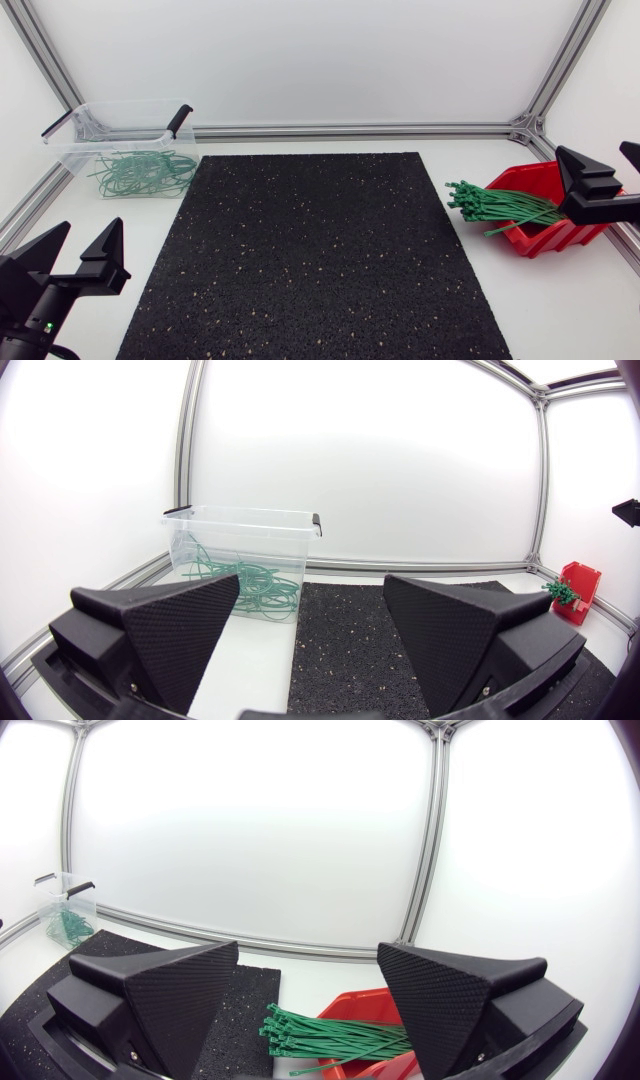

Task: Take a green cable tie from the red box, thread the tail through the head to close it, then place it in the transparent bin on the left.

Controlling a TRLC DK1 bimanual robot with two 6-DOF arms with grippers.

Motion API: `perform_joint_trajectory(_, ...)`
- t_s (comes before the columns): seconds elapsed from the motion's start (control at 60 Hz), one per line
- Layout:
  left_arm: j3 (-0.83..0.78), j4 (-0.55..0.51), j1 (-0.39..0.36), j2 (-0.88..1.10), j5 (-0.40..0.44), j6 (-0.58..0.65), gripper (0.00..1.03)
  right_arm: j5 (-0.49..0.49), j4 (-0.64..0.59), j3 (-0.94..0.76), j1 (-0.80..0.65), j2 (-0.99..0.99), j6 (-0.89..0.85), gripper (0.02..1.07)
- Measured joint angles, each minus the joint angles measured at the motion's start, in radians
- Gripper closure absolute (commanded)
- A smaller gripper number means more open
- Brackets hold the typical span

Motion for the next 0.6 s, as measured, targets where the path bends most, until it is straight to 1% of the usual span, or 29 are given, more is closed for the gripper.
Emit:
perform_joint_trajectory(0.1,0.000,0.000,0.000,0.000,0.000,0.000,0.03,-0.009,-0.037,0.068,-0.026,0.095,-0.038,0.06)
perform_joint_trajectory(0.233,0.000,0.000,0.000,0.000,0.000,0.000,0.03,-0.013,-0.148,0.189,-0.049,0.246,-0.154,0.06)
perform_joint_trajectory(0.35,0.000,0.000,0.000,0.000,0.000,0.000,0.03,-0.013,-0.279,0.312,-0.076,0.388,-0.326,0.06)
perform_joint_trajectory(0.467,0.000,0.000,0.000,0.000,0.000,0.000,0.03,-0.058,-0.365,0.408,-0.100,0.491,-0.482,0.06)
perform_joint_trajectory(0.6,0.000,0.000,0.000,0.000,0.000,0.000,0.03,-0.062,-0.467,0.487,-0.117,0.587,-0.697,0.06)
